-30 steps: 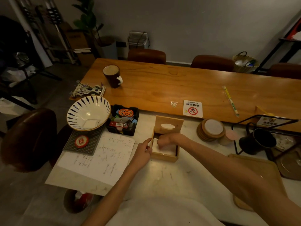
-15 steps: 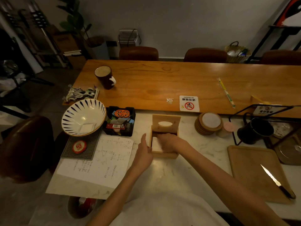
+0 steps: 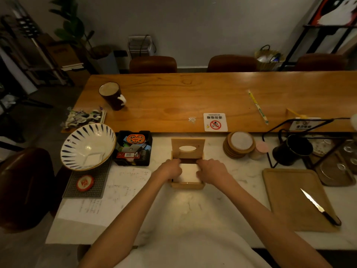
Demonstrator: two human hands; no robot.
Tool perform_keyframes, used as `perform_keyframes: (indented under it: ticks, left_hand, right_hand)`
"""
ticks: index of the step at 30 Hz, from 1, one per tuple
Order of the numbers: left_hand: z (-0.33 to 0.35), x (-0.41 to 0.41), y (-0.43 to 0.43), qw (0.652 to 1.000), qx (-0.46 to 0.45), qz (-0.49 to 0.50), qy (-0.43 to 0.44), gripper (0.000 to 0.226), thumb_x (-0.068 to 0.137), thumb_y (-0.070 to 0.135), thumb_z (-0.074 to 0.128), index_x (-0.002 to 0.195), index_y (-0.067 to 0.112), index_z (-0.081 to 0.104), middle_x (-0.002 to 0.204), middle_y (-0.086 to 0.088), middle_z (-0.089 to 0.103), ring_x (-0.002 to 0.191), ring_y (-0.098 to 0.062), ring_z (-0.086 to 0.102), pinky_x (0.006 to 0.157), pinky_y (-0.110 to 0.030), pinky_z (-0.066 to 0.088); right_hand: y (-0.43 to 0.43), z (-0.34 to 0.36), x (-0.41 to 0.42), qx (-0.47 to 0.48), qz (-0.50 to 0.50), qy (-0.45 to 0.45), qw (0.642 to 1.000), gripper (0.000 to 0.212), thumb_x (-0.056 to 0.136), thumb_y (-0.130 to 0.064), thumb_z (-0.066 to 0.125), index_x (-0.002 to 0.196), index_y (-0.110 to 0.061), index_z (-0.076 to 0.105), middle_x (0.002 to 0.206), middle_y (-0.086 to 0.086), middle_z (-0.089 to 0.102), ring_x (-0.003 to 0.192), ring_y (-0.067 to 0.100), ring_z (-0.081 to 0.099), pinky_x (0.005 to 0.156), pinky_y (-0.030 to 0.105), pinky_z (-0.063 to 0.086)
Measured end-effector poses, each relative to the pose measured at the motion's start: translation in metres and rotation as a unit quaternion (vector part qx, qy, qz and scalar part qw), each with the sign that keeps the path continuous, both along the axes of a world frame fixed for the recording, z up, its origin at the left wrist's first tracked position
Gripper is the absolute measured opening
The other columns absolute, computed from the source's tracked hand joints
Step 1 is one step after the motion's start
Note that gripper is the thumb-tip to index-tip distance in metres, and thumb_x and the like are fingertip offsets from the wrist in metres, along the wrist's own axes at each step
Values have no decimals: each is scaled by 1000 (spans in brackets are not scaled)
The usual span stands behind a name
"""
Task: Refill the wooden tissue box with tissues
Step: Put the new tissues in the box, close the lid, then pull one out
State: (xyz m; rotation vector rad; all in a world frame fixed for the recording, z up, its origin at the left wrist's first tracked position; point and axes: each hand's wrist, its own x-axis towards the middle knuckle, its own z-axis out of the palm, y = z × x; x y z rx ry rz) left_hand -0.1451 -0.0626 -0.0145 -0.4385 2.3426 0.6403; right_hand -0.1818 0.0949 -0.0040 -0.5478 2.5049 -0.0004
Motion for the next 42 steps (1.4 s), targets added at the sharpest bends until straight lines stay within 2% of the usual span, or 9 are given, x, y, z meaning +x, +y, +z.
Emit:
perform_keyframes:
  ticks: [8,13,16,19,23,27,30,36,42]
  left_hand:
    - [-5,-3,5,1000,-23,-2,-14,40,88,17,43,127,16,53,127,-12,55,110,-27,57,85,-35,47]
    - [-11,-3,8,999,-33,22,-7,39,86,19,46,123,13,58,122,-12,59,105,-27,60,84,-34,50]
    - [-14,1,9,999,-41,17,4,35,85,18,47,118,12,57,122,-13,57,105,-28,59,84,-35,50]
    - [-14,4,5,999,-41,6,0,37,85,17,51,122,13,54,125,-13,53,108,-28,58,84,-35,50]
    - [-10,3,-1,998,-19,-40,-43,46,85,11,53,131,14,47,127,-12,52,108,-26,58,80,-32,50]
    - [-3,-2,-2,996,-10,-42,-75,56,83,5,61,136,14,45,120,-10,58,93,-22,62,76,-31,55]
    - [-4,-2,-2,997,-12,-33,-75,60,81,4,64,137,15,45,118,-10,59,96,-23,65,83,-35,58]
    - [-5,0,0,998,-32,-32,-48,48,82,4,64,128,11,52,117,-11,59,93,-21,61,75,-30,52]
    - [-9,7,0,999,-36,-29,-13,44,84,7,60,127,11,52,124,-12,58,110,-26,58,81,-31,49]
  right_hand:
    - [-4,-15,1,-19,-33,-28,999,45,86,-17,52,131,-17,49,119,12,62,106,31,61,78,35,49]
    - [-8,-18,1,-7,-48,-43,998,35,84,-19,53,119,-14,55,115,11,62,104,29,61,76,33,47]
    - [-8,-19,0,-19,-50,-48,997,35,88,-34,52,118,-15,54,115,10,63,102,27,61,77,34,48]
    - [-8,-20,-2,-18,-46,-55,997,53,84,-57,54,119,-18,54,114,7,64,101,25,61,76,34,47]
    - [-9,-20,-3,4,-30,-49,998,69,72,-68,65,120,-18,53,113,5,65,100,23,62,77,34,49]
    - [-10,-18,-4,4,-25,-43,999,70,71,-66,68,118,-17,55,112,5,65,98,22,63,76,32,50]
    - [-10,-17,-4,-1,-31,-41,999,69,71,-64,70,118,-16,55,112,6,65,100,23,63,77,33,51]
    - [-9,-18,-2,-2,-24,-36,999,67,73,-60,71,120,-14,54,113,7,65,101,24,63,77,32,51]
    - [-4,-17,-4,-1,2,-41,999,62,77,-50,73,123,-14,51,118,10,63,107,27,61,84,36,51]
